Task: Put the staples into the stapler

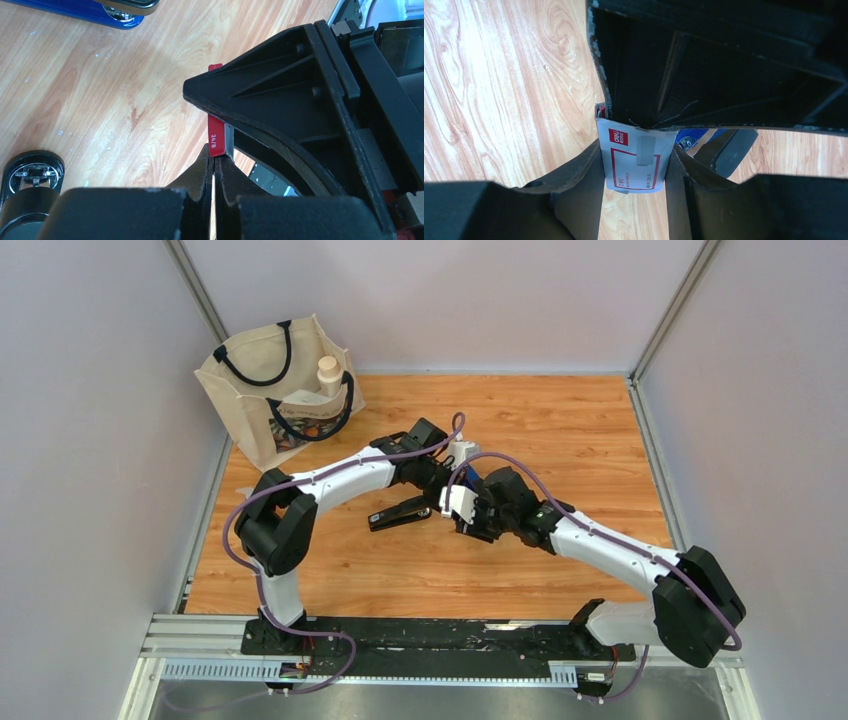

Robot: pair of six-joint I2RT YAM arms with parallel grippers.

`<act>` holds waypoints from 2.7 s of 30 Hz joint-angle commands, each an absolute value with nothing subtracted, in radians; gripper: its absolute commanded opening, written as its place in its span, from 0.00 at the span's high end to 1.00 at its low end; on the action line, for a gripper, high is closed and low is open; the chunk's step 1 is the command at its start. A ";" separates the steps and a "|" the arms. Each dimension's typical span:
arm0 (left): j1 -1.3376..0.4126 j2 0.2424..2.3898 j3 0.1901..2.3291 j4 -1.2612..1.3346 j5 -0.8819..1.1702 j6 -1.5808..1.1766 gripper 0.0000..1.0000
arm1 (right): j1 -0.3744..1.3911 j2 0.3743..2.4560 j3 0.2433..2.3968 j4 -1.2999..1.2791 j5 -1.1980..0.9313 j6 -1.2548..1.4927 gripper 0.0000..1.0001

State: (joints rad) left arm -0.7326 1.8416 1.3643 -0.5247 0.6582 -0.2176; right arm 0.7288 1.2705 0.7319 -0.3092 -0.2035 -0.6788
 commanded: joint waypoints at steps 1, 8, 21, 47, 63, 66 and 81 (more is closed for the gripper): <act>-0.706 1.763 1.367 -0.538 0.730 -0.195 0.99 | 0.703 1.292 0.753 -0.356 -0.206 -0.719 0.59; -0.683 1.733 1.364 -0.535 0.776 -0.198 0.97 | 0.680 1.301 0.755 -0.365 -0.212 -0.724 0.60; -0.647 1.704 1.379 -0.558 0.805 -0.187 0.82 | 0.669 1.328 0.765 -0.397 -0.221 -0.735 0.60; -0.716 1.792 1.414 -0.558 0.667 -0.222 0.69 | 0.670 1.270 0.790 -0.417 -0.293 -0.707 0.56; -0.747 1.816 1.425 -0.563 0.656 -0.222 0.69 | 0.667 1.218 0.784 -0.449 -0.376 -0.732 0.53; -0.739 1.793 1.411 -0.552 0.678 -0.221 0.69 | 0.657 1.189 0.759 -0.448 -0.408 -0.758 0.53; -0.709 1.738 1.365 -0.549 0.695 -0.216 0.69 | 0.641 1.173 0.710 -0.422 -0.410 -0.822 0.53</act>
State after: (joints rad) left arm -0.7235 1.7962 1.3792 -0.5575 0.6773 -0.2211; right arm 0.6510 1.1645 0.7158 -0.4587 -0.4194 -0.7933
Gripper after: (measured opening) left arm 0.311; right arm 0.450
